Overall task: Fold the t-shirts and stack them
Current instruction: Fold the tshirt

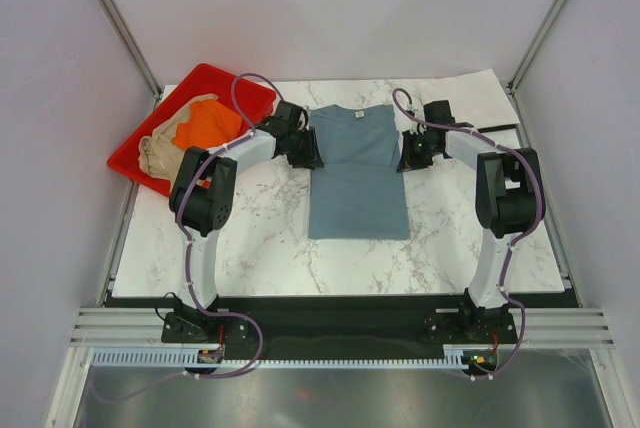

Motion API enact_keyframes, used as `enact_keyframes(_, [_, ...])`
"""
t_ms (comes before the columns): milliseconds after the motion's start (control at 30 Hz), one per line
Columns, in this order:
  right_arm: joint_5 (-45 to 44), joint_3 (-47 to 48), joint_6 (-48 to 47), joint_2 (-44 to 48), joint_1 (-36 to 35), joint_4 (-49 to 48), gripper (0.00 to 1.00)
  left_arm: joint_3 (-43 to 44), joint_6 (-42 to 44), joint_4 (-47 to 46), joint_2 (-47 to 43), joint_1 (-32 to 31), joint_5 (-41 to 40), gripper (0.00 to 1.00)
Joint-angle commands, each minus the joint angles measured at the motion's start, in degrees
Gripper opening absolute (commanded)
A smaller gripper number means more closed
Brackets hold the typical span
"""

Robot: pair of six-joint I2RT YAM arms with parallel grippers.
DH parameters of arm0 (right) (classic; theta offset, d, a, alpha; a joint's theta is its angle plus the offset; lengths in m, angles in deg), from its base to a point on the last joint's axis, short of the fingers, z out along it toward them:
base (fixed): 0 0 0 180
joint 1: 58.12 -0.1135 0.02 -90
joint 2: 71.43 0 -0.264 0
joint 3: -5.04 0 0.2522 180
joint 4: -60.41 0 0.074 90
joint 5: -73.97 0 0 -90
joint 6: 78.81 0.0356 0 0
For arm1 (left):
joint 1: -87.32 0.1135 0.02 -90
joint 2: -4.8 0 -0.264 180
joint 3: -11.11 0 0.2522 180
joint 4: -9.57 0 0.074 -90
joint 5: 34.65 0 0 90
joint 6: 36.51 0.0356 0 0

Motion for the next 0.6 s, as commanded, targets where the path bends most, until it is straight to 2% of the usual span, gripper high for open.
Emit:
enact_keyframes(0, [-1.71, 0.71, 2.78, 3.99, 0.37, -1.36, 0.14, -0.23, 2.04, 0.64, -2.53, 0.59, -2.43, 0.41])
enact_keyframes(33, [-2.75, 0.71, 3.66, 4.69, 0.46, -1.09, 0.22, 0.12, 1.96, 0.73, -3.6, 0.59, -0.77, 0.43])
enact_keyframes(100, [-3.2, 1.15, 5.42, 7.67, 0.46, 0.22, 0.3, 0.3, 1.87, 0.99, -6.32, 0.59, 1.09, 0.46])
enact_keyframes(133, [-3.38, 1.33, 6.73, 8.64, 0.46, 2.49, 0.41, 0.3, 1.87, 1.34, -8.94, 0.68, 2.58, 0.47])
enact_keyframes(233, [-4.26, 1.42, 8.67, 12.16, 0.46, 8.48, 0.5, -1.8, 1.61, 2.31, -15.7, 0.68, 3.9, 0.49])
enact_keyframes(367, [-4.17, -4.28, 10.43, 18.56, 0.37, 12.62, 0.52, -11.79, -0.23, 2.22, -22.83, 0.33, 7.25, 0.5])
enact_keyframes(567, [-2.85, -18.95, 16.66, 28.05, -0.51, 9.9, 0.52, -26.4, -2.0, 1.0, -29.87, -1.51, 7.95, 0.49])
